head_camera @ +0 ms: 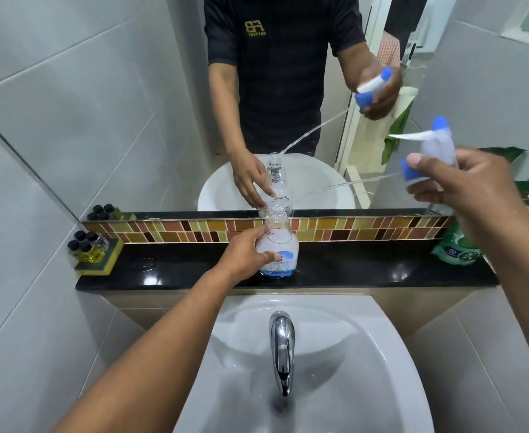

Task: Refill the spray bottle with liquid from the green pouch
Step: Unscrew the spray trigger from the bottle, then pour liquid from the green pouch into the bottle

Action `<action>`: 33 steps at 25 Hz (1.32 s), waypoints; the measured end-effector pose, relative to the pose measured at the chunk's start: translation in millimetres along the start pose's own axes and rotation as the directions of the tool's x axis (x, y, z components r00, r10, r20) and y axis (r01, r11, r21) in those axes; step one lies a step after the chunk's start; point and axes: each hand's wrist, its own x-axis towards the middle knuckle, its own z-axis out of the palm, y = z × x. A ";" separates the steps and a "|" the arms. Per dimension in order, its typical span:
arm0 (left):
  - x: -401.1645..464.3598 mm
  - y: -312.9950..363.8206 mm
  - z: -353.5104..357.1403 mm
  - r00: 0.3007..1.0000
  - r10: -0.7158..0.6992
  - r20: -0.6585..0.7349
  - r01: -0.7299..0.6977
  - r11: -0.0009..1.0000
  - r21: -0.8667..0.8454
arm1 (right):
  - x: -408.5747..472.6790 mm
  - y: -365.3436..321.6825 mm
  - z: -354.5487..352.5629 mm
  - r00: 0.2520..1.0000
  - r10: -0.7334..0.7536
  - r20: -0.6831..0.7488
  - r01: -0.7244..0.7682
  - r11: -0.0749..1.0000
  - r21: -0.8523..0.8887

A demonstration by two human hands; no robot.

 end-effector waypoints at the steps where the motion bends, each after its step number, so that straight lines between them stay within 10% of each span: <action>1: 2.0 -3.0 0.2 1.000 -0.005 -0.001 0.005 1.000 0.007 | -0.7 11.1 -5.9 0.998 0.062 -0.033 -0.058 0.994 0.091; 7: 1.4 1.8 -7.3 0.997 0.032 -0.067 -0.022 0.989 0.147 | 1.1 106.1 6.6 0.877 0.447 -0.176 -0.373 0.864 0.337; 13: 0.4 -8.5 -9.0 0.998 0.036 -0.044 -0.029 0.989 0.145 | -13.6 184.1 135.9 0.761 0.645 0.071 -0.643 0.734 0.220; 17: 6.9 -7.7 1.7 0.999 0.048 -0.011 -0.047 0.992 0.118 | 0.7 213.8 159.0 0.829 0.559 -0.014 -0.547 0.806 -0.228; 23: -5.4 -20.5 -0.2 0.997 -0.016 -0.075 0.026 0.991 0.134 | -4.8 218.3 167.6 0.920 0.390 0.022 -0.247 0.623 -0.743; 29: -88.0 -7.6 3.7 0.903 -0.256 -0.344 0.337 0.920 0.201 | -28.4 209.0 128.0 0.956 0.284 0.079 -0.216 0.857 -0.469; 33: -62.7 73.7 73.2 0.995 -0.047 -0.083 0.067 0.962 0.266 | -32.3 217.2 39.3 0.951 0.282 -0.128 -0.304 0.927 -0.218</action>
